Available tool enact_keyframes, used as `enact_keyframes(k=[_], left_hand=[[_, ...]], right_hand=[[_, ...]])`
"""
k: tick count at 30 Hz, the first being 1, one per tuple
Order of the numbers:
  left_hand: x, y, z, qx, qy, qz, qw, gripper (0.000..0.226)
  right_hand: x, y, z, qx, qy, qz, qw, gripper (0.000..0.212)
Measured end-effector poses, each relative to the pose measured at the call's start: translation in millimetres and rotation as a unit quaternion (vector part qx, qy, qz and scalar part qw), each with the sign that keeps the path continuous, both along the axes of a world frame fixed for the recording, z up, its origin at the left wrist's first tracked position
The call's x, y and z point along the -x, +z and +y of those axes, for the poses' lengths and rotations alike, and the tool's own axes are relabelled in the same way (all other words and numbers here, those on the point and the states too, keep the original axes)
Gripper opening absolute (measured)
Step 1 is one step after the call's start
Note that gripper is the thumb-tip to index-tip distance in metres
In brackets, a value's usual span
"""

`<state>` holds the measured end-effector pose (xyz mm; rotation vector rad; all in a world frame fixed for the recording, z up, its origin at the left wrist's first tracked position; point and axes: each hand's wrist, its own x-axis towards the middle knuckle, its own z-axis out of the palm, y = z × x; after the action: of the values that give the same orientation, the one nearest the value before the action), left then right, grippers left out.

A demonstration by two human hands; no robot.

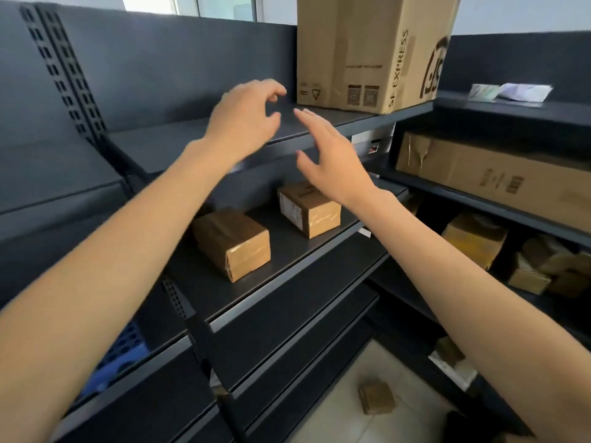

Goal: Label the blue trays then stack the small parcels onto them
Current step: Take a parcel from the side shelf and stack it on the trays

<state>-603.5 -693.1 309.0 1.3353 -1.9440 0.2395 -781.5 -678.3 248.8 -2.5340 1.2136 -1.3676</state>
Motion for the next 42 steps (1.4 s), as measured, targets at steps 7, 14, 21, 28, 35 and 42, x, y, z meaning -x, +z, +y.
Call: enact_keyframes(k=[7,14,21,28,35,42], left_hand=[[-30.2,24.6,-88.6,-0.069,0.100,-0.082,0.989,0.061],[-43.3,24.8,-129.9,-0.247,0.192,-0.093,0.945,0.101],[-15.3,17.3,-124.1,-0.228,0.220,0.012,0.949,0.080],[3.6,24.0,-71.0,-0.139,0.294,0.005,0.946,0.076],[3.2,32.8,75.2,-0.113,0.451,0.004,0.885,0.078],[14.4,15.0,273.3,-0.119,0.575,0.045,0.808,0.072]], right_hand=[[-21.0,33.5,-120.7,0.007,0.073,0.038,0.997,0.061],[-52.9,54.1,-213.3,-0.095,0.152,0.077,0.981,0.080],[-68.0,64.5,-244.7,-0.109,0.281,0.173,0.938,0.068],[-75.2,84.9,-213.2,-0.063,0.399,0.191,0.895,0.057],[-110.2,94.9,-88.4,0.000,0.531,0.179,0.828,0.062],[-133.4,76.8,94.5,0.010,0.636,0.170,0.753,0.069]])
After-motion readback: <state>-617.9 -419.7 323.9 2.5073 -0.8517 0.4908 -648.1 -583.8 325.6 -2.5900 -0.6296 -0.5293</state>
